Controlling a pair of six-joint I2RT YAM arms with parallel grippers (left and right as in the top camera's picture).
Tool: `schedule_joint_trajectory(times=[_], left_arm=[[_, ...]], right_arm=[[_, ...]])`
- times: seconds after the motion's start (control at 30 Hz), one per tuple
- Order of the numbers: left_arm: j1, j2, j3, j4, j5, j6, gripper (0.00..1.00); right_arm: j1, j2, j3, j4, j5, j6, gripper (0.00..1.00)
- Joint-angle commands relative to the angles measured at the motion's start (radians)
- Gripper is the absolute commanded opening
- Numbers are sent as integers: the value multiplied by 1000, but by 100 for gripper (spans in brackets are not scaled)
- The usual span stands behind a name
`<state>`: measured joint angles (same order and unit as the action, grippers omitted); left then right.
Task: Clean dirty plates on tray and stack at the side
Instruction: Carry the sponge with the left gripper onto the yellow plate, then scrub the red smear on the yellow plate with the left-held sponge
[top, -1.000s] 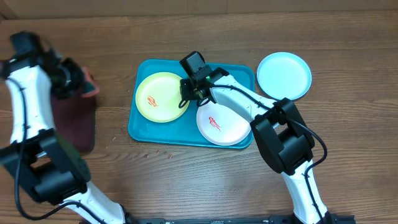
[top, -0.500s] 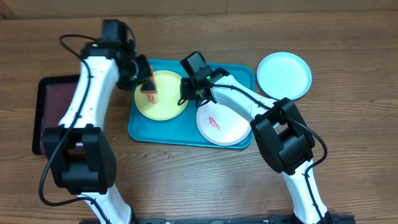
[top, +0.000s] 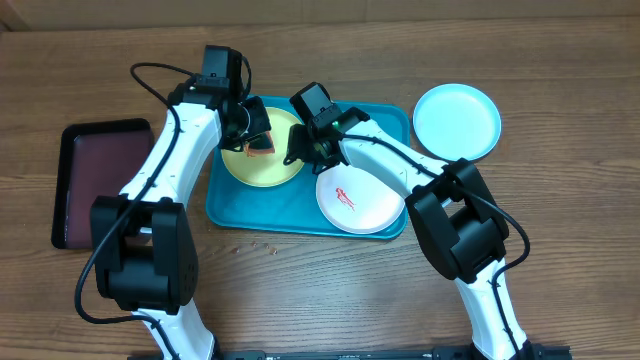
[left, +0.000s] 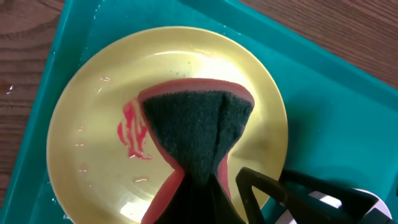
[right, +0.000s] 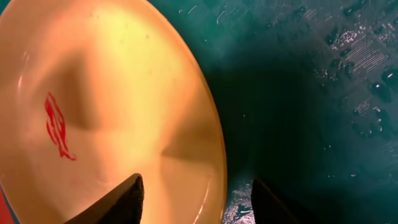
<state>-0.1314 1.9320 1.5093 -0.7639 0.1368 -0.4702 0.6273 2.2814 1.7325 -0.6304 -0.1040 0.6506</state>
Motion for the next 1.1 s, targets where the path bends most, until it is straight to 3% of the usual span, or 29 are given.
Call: schedule_joint_trajectory(times=[0.0,0.17,0.37,0.43,0.63,0.87,1.07], left_arm=[[0,-2,-6,7,-15,-17,4],[0,11,-6,8,-14,-17,4],[0,38,-6,-8,-8,-17,4],[0,40,-7,-17,-9,-16,4],[0,43,-7,-29,-9,-17,4],[-5,43,-58,2,-8,-35,4],[-8,43,-132,93,-6,-35,4]], right_arm=[[-35,23,5,-18,17,-115,57],[-64,23,7,27,17,-277,57],[-66,28,-12,107,21,-368,40],[-66,34,-12,114,23,-367,34],[-44,55,-12,140,17,-364,33],[-39,56,-12,143,16,-358,12],[-37,56,-12,116,13,-313,4]])
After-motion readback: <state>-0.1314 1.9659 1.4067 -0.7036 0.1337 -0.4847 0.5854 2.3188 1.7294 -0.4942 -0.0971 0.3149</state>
